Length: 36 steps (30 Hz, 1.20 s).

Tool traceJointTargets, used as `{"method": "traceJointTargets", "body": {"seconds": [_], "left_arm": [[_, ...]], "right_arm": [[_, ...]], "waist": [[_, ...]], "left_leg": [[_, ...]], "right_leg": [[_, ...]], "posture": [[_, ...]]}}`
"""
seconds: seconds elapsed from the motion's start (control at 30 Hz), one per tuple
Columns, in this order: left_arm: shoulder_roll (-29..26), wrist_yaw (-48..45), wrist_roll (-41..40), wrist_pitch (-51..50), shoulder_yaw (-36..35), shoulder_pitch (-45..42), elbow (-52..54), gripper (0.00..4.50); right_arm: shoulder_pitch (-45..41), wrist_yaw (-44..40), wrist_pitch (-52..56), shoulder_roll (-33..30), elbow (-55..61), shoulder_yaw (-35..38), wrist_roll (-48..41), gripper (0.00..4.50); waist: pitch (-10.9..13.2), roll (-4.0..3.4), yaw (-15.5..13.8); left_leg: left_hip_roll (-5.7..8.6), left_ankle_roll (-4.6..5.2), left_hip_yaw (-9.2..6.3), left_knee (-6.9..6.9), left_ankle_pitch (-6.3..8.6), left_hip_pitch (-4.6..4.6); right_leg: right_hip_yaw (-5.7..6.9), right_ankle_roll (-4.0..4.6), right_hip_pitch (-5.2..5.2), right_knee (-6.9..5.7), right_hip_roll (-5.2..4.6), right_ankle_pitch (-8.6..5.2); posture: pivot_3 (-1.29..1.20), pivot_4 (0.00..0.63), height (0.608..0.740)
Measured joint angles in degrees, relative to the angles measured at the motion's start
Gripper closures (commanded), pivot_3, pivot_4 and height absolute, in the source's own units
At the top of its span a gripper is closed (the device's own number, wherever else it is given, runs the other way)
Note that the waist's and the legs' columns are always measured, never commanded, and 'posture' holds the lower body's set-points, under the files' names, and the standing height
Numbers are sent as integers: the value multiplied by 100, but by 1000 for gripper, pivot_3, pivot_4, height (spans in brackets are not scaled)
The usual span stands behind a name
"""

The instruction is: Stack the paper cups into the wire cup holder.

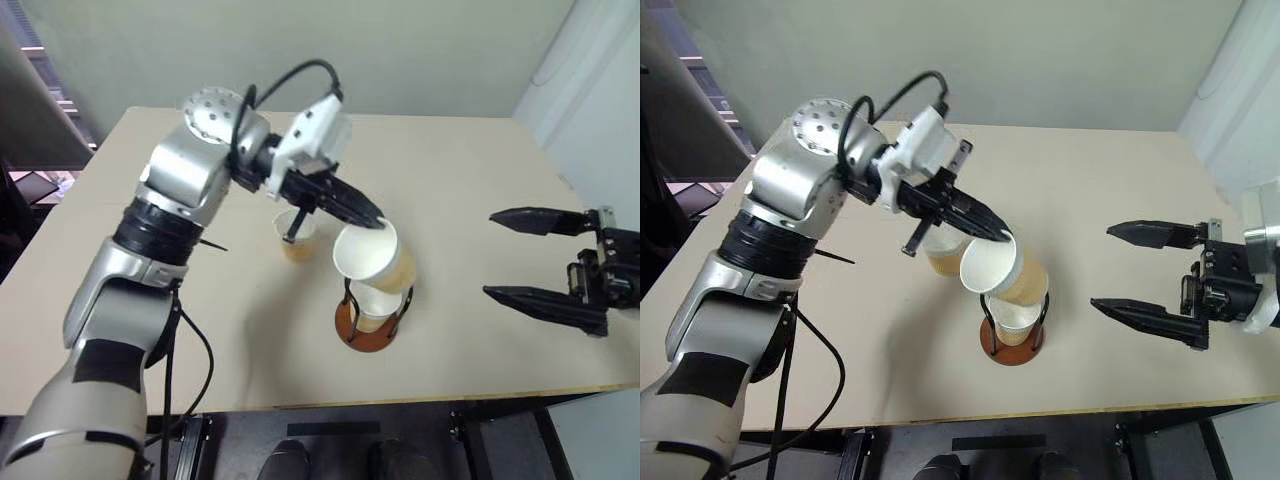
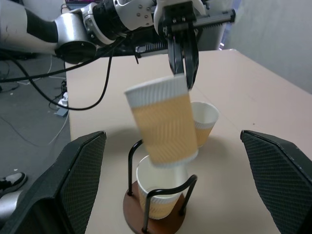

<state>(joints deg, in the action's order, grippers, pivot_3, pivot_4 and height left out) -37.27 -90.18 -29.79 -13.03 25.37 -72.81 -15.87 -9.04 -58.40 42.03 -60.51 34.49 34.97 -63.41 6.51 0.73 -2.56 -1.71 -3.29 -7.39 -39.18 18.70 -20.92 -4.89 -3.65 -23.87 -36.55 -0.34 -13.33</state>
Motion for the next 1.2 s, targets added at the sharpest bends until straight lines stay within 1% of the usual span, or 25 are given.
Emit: {"method": "traceJointTargets", "body": {"seconds": [0.13, 0.37, 0.53, 0.63, 0.73, 0.97, 1.07, 1.17, 1.2], "left_arm": [[-87, -4, 4, 322, 425, -111, -201, 4466], [30, -8, 148, 807, 976, -303, -440, 4466], [33, -10, 146, 1193, 1384, -515, -616, 4466], [180, -13, 343, 1577, 1617, -667, -939, 4466], [307, -16, 497, 1828, 1737, -730, -1164, 4466], [399, -21, 460, 2108, 2028, -933, -1323, 4466], [423, -23, 359, 2133, 2090, -937, -1324, 3861], [419, -24, 243, 2131, 2126, -956, -1325, 2843], [417, -25, 238, 2132, 2151, -963, -1325, 2422]], "right_arm": [[225, 98, 96, -16, 75, 292, -21, 0], [520, 193, 216, -62, 277, 660, -165, 0], [625, 268, 218, -62, 338, 710, -167, 0], [733, 330, 204, -61, 416, 719, -146, 0], [862, 338, 192, -44, 431, 729, -82, 0], [1087, 390, 145, 75, 482, 804, -1, 0], [1142, 408, 118, 82, 543, 900, 10, 0], [1191, 436, 102, 85, 617, 905, 12, 0], [1199, 437, 96, 86, 632, 905, 13, 0]], "waist": [[0, 0, -17], [0, 0, -46], [0, 0, -55], [0, 0, -70], [0, 1, -74], [0, 0, -81], [0, 0, -82], [0, 0, -82], [0, 0, -82]], "left_leg": [[0, 1, 4, 0, 0, -2], [6, 5, 6, 0, 2, -10], [5, 8, 7, 0, 3, -11], [6, 11, 6, -2, 5, -10], [7, 16, 8, -6, 7, -13], [12, 23, 15, -7, 11, -18], [15, 28, 22, -12, 13, -19], [15, 31, 23, -18, 14, -19], [15, 33, 23, -22, 15, -18]], "right_leg": [[-1, -6, 1, 6, 1, -1], [-1, -15, 3, 23, 5, -1], [-1, -18, 4, 27, 4, 0], [-1, -20, 7, 28, 4, 0], [-1, -26, 9, 32, 4, 2], [2, -37, 12, 51, 5, 8], [3, -43, 12, 52, 5, 12], [3, -46, 14, 51, 5, 14], [2, -47, 16, 51, 5, 14]], "posture": [[0, 150, 740], [0, 150, 740], [0, 150, 740], [0, 150, 740], [0, 150, 740], [0, 150, 740], [0, 150, 740], [0, 150, 740], [0, 150, 740]]}}
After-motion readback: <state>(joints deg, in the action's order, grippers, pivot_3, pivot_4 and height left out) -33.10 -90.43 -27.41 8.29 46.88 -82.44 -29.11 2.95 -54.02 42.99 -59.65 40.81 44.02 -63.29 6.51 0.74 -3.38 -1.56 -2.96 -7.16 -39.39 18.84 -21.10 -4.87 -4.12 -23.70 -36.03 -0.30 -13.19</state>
